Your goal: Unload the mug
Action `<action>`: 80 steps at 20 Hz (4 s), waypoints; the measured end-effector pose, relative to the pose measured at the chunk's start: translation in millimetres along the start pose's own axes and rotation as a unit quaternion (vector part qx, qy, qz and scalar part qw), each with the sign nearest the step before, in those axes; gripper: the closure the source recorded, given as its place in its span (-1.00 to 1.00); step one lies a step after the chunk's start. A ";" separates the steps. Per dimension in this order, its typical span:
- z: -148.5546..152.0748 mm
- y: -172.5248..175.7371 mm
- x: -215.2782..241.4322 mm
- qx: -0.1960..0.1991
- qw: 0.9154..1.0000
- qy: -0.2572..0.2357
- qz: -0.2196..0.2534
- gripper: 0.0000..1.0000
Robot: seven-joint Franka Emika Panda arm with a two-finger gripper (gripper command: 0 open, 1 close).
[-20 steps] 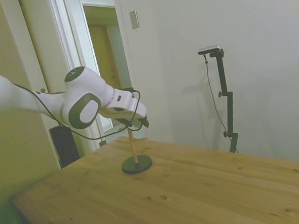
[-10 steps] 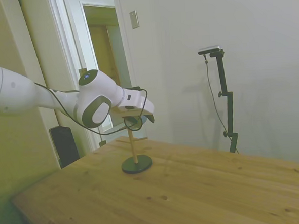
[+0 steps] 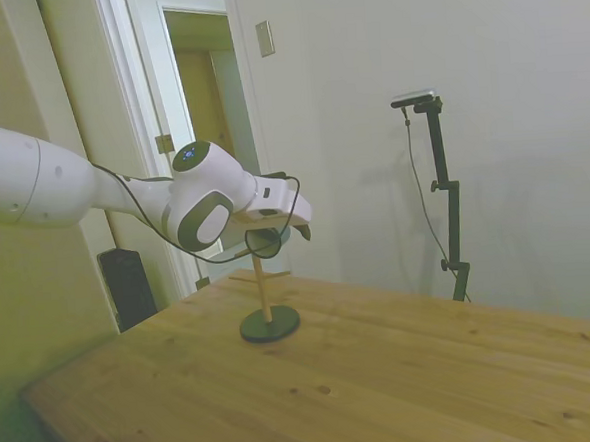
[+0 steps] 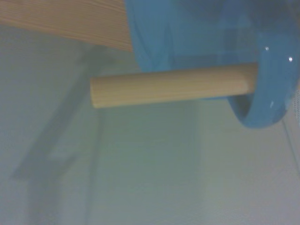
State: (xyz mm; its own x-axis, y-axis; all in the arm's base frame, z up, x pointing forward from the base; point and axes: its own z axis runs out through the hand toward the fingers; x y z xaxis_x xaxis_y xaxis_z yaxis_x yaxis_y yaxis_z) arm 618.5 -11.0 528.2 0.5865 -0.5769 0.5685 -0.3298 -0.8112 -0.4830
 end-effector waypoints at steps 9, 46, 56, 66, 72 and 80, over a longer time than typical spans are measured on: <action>-1.0 -11.4 -5.6 0.012 1.000 -0.004 -0.015 1.00; -40.2 51.0 36.1 0.007 0.998 0.029 0.050 1.00; -54.1 217.3 61.6 -0.182 0.967 -0.070 0.167 1.00; -16.8 263.2 14.8 -0.240 0.943 -0.153 0.172 1.00; 5.7 276.7 4.8 -0.253 0.936 -0.170 0.174 1.00; 20.8 281.8 0.4 -0.256 0.936 -0.169 0.174 1.00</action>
State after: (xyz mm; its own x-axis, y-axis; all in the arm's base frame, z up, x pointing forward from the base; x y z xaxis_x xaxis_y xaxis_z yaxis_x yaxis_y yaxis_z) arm 541.2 -237.9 378.5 0.5500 -0.8215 0.1503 -0.8046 -0.5695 -0.1681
